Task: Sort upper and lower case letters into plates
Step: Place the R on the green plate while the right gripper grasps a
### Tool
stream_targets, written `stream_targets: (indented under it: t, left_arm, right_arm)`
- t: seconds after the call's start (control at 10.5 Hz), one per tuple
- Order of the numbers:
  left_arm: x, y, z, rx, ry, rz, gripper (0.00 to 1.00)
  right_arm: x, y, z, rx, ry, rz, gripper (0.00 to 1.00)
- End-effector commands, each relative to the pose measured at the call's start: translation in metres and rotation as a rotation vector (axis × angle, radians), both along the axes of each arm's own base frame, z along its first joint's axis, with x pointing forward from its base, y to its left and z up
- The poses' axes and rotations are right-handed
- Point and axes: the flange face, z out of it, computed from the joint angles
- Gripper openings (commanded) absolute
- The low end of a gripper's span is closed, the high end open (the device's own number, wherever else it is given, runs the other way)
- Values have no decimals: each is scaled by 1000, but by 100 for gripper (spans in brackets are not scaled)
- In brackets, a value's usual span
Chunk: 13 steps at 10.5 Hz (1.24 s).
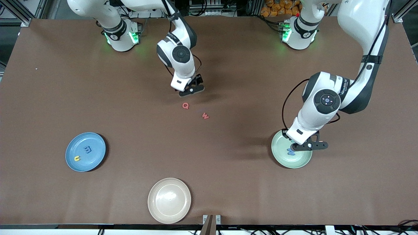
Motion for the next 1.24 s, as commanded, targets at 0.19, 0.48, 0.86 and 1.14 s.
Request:
stream_targets:
  t: [0.19,0.48,0.86,1.14]
  left_arm:
    - [5,18,-22,13,29,-5,37]
    - [6,19,-21,13,27,-2,100]
    - [-1,-8,-10,-5,14,13,100]
    - [-10,-41,-2,-54,15,73,100]
  right_arm:
    - [-48,3,-4,14,19,-32,100]
    - [-57,-1,-12,30,2,-46,100]
    - [-54,-3,-12,35,6,-68,47]
    - [-52,-4,-11,43,17,-97,0]
